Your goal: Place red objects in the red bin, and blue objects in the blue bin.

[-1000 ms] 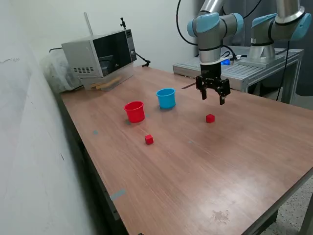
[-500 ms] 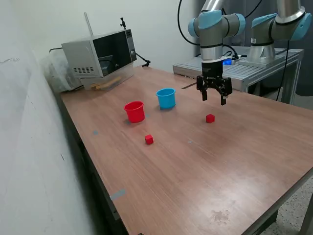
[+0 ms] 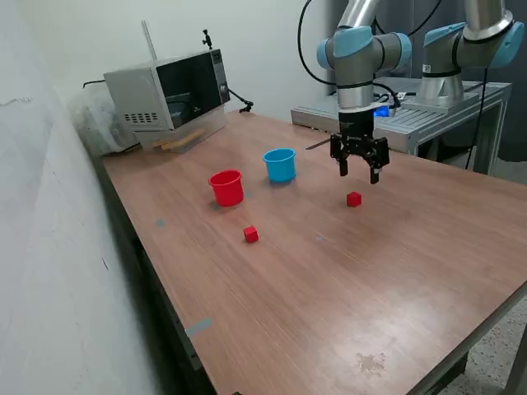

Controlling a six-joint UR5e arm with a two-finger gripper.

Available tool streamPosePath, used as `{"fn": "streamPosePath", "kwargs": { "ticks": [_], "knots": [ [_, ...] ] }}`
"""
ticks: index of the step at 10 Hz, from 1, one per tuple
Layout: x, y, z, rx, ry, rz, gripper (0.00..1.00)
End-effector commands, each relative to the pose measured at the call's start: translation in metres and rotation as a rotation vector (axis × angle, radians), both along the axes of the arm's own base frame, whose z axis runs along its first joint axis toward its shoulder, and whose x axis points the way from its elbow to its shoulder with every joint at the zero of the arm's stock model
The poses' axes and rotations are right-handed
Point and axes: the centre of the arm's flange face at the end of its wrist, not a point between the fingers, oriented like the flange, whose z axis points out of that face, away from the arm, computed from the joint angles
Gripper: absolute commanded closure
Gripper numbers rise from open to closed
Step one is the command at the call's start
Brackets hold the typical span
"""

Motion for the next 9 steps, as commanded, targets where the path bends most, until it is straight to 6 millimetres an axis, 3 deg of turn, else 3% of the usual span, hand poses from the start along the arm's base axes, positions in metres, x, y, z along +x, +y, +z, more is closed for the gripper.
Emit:
{"fn": "streamPosePath", "kwargs": {
  "ticks": [1, 9],
  "knots": [
    [0.004, 0.001, -0.017, -0.002, -0.011, -0.011, 0.00],
    [-0.002, 0.001, -0.044, -0.001, -0.036, -0.017, 0.00]
  ]
}}
